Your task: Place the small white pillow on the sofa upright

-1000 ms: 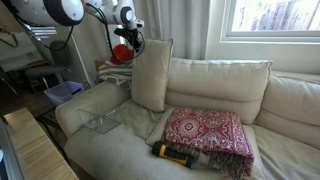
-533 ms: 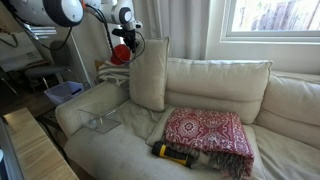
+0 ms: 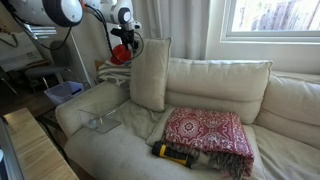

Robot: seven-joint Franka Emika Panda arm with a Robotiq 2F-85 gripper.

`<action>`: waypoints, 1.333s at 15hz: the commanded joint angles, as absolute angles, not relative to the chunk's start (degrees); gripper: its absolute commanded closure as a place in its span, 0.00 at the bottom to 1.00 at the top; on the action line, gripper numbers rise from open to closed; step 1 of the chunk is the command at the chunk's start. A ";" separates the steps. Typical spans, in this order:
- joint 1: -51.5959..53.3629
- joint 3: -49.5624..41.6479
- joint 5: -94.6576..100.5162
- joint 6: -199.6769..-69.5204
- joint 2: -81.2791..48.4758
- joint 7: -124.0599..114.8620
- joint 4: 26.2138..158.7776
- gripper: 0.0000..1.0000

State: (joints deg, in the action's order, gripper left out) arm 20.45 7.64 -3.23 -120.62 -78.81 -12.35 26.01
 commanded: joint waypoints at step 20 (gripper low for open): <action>9.29 6.35 -6.92 -102.48 -66.08 -7.91 25.66 0.00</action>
